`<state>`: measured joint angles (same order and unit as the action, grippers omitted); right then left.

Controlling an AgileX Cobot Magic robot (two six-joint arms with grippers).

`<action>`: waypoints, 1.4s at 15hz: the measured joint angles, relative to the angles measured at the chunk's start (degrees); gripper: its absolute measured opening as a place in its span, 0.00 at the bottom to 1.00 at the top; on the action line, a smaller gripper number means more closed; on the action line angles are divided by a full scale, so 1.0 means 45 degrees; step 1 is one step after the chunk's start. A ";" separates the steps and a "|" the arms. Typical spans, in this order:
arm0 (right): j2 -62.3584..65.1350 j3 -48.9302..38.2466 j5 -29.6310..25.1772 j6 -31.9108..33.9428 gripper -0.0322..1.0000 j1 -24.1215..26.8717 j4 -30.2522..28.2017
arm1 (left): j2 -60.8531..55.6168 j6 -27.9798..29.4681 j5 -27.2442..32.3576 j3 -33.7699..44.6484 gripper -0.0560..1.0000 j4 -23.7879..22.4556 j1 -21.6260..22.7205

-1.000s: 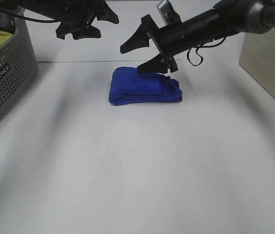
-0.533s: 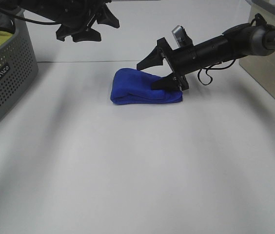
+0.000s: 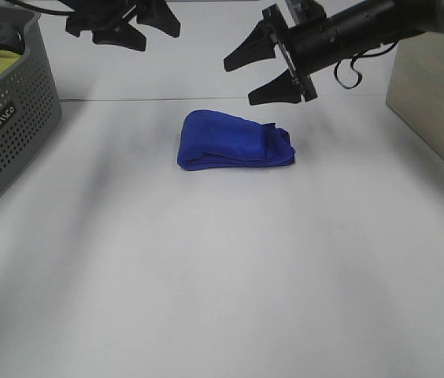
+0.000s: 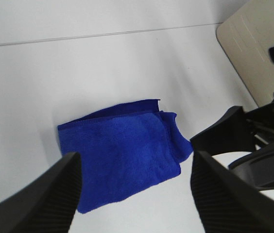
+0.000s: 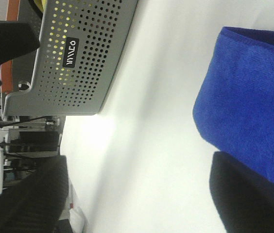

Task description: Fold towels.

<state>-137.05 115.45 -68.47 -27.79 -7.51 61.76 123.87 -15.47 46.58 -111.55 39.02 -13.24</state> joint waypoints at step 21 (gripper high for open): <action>1.4910 -0.7932 -0.0191 0.5666 0.76 -0.2992 -1.0517 | -1.3675 0.2521 0.5118 0.7639 0.64 -0.6557 -0.0115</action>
<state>-69.96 79.76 -69.33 -2.29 -20.97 14.44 62.34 -4.13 69.61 -77.18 9.51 -13.75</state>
